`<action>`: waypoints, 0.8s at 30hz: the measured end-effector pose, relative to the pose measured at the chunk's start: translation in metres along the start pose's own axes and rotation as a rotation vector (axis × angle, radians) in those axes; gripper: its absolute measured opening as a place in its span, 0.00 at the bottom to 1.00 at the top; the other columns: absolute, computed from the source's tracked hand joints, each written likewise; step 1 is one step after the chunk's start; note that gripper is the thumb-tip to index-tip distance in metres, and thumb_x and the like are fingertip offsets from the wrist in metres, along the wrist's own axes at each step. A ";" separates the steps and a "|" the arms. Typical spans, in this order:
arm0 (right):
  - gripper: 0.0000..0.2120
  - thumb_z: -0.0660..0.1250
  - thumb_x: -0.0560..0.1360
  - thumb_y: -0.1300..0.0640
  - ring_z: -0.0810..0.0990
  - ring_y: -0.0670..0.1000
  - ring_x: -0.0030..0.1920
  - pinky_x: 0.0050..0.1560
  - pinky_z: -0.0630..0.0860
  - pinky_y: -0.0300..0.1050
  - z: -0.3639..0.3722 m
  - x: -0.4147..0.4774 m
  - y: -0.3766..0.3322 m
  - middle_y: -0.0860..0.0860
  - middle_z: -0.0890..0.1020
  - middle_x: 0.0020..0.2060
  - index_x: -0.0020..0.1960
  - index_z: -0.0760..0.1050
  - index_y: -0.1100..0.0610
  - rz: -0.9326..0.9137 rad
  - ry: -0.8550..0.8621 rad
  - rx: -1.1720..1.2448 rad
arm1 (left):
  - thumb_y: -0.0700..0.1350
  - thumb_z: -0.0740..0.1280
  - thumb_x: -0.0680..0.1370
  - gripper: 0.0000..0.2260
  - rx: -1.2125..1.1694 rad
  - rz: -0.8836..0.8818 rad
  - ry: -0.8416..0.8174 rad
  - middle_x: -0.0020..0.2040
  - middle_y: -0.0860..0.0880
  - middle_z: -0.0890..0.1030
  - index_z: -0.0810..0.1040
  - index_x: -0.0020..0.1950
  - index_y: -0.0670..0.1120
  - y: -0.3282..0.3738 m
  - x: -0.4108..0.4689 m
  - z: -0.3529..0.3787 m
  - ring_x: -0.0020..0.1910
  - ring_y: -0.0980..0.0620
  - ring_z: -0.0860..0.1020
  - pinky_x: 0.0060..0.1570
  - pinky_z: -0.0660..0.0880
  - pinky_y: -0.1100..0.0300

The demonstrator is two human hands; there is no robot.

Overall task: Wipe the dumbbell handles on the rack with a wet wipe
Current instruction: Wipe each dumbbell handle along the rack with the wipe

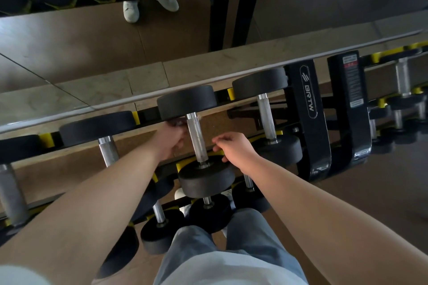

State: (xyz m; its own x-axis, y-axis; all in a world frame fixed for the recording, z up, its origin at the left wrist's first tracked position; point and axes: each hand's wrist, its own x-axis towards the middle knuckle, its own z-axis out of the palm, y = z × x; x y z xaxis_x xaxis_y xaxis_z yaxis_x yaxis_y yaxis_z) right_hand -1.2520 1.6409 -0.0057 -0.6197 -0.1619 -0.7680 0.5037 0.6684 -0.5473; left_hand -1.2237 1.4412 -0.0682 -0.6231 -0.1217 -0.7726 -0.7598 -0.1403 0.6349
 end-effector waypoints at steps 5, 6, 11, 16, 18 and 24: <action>0.10 0.62 0.84 0.54 0.81 0.47 0.41 0.37 0.75 0.37 0.001 -0.005 0.001 0.48 0.85 0.48 0.62 0.80 0.51 -0.010 0.023 -0.006 | 0.42 0.64 0.83 0.05 0.157 -0.053 -0.058 0.36 0.49 0.76 0.80 0.55 0.46 -0.004 -0.010 0.001 0.32 0.54 0.71 0.30 0.68 0.62; 0.10 0.62 0.84 0.54 0.81 0.47 0.40 0.37 0.75 0.37 0.002 -0.005 0.001 0.48 0.85 0.48 0.61 0.80 0.51 -0.018 0.032 -0.006 | 0.44 0.64 0.84 0.06 0.315 -0.078 -0.123 0.36 0.48 0.76 0.79 0.58 0.45 -0.009 -0.016 0.003 0.32 0.53 0.72 0.31 0.70 0.62; 0.10 0.61 0.85 0.56 0.81 0.44 0.40 0.33 0.73 0.33 0.004 -0.005 0.001 0.47 0.84 0.47 0.60 0.80 0.50 -0.046 0.039 -0.063 | 0.46 0.60 0.86 0.02 0.673 -0.125 -0.281 0.40 0.47 0.77 0.72 0.56 0.53 -0.013 -0.027 0.011 0.38 0.52 0.73 0.39 0.71 0.61; 0.10 0.62 0.84 0.56 0.82 0.45 0.43 0.39 0.77 0.38 0.005 -0.005 0.001 0.45 0.84 0.46 0.60 0.80 0.50 -0.065 0.028 -0.097 | 0.40 0.65 0.83 0.05 -0.047 -0.096 -0.088 0.37 0.48 0.75 0.79 0.56 0.46 -0.010 -0.004 0.001 0.31 0.55 0.70 0.29 0.67 0.64; 0.10 0.62 0.84 0.56 0.83 0.46 0.43 0.41 0.79 0.40 0.005 -0.004 0.002 0.45 0.84 0.46 0.60 0.80 0.49 -0.071 0.033 -0.104 | 0.39 0.65 0.83 0.04 -0.254 -0.097 -0.099 0.36 0.50 0.74 0.79 0.54 0.44 -0.005 -0.003 0.000 0.29 0.58 0.67 0.24 0.62 0.67; 0.10 0.62 0.84 0.56 0.82 0.45 0.43 0.45 0.81 0.43 0.007 -0.005 0.003 0.45 0.84 0.46 0.60 0.81 0.50 -0.087 0.049 -0.114 | 0.41 0.65 0.83 0.12 -0.026 -0.045 -0.015 0.33 0.50 0.74 0.77 0.66 0.44 -0.012 -0.005 0.002 0.29 0.55 0.68 0.25 0.66 0.63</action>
State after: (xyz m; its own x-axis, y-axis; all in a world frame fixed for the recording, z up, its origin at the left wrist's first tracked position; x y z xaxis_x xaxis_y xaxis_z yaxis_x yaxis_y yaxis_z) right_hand -1.2434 1.6389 -0.0056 -0.6881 -0.1893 -0.7005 0.3770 0.7316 -0.5680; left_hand -1.2119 1.4453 -0.0717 -0.5910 -0.0995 -0.8005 -0.7825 -0.1705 0.5989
